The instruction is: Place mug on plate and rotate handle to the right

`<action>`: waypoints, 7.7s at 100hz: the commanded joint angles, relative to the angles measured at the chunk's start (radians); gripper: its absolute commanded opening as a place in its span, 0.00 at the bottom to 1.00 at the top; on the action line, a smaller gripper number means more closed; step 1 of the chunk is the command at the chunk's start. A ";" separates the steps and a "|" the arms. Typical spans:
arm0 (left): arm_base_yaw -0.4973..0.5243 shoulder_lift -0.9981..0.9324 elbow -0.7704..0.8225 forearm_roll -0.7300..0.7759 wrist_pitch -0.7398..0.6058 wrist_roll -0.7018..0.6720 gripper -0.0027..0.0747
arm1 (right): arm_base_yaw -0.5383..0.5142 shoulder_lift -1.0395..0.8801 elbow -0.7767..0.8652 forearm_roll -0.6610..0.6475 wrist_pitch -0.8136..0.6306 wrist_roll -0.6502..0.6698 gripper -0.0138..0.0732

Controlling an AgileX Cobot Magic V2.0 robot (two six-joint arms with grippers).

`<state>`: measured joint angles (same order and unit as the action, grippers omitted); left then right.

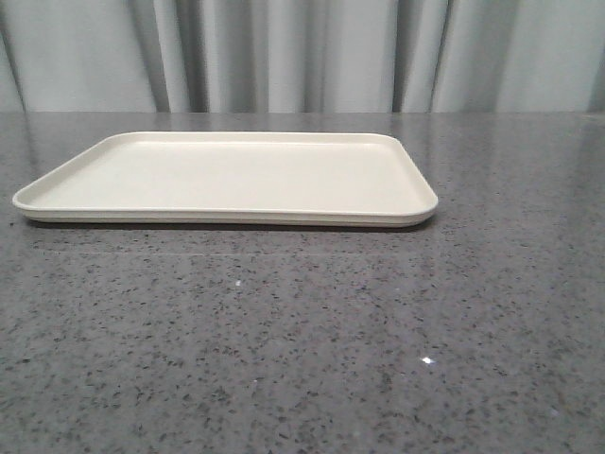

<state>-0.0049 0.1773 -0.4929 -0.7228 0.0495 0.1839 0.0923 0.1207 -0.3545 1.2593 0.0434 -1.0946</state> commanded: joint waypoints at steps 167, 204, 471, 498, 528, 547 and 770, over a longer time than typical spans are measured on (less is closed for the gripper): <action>-0.041 0.344 -0.304 0.083 0.153 0.010 0.67 | 0.000 0.024 -0.076 0.034 -0.127 -0.008 0.62; -0.041 0.344 -0.304 0.083 0.157 0.010 0.67 | 0.000 0.098 -0.160 0.040 -0.083 -0.008 0.82; 0.180 0.860 -0.583 0.588 1.092 -0.103 0.60 | 0.000 0.773 -0.706 -0.246 0.373 -0.086 0.79; 0.180 0.862 -0.567 0.612 1.072 -0.103 0.60 | 0.000 0.773 -0.706 -0.249 0.396 -0.086 0.79; 0.180 0.862 -0.476 0.612 1.003 -0.103 0.60 | 0.000 0.773 -0.706 -0.249 0.397 -0.086 0.79; 0.180 0.862 -0.473 0.617 0.965 -0.103 0.48 | 0.000 0.773 -0.706 -0.249 0.399 -0.086 0.79; -0.222 1.274 -1.231 0.280 1.118 0.091 0.01 | 0.000 0.773 -0.706 -0.251 0.475 -0.086 0.79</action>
<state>-0.1729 1.4424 -1.6906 -0.4234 1.2452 0.2829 0.0923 0.8978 -1.0243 0.9789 0.5580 -1.1725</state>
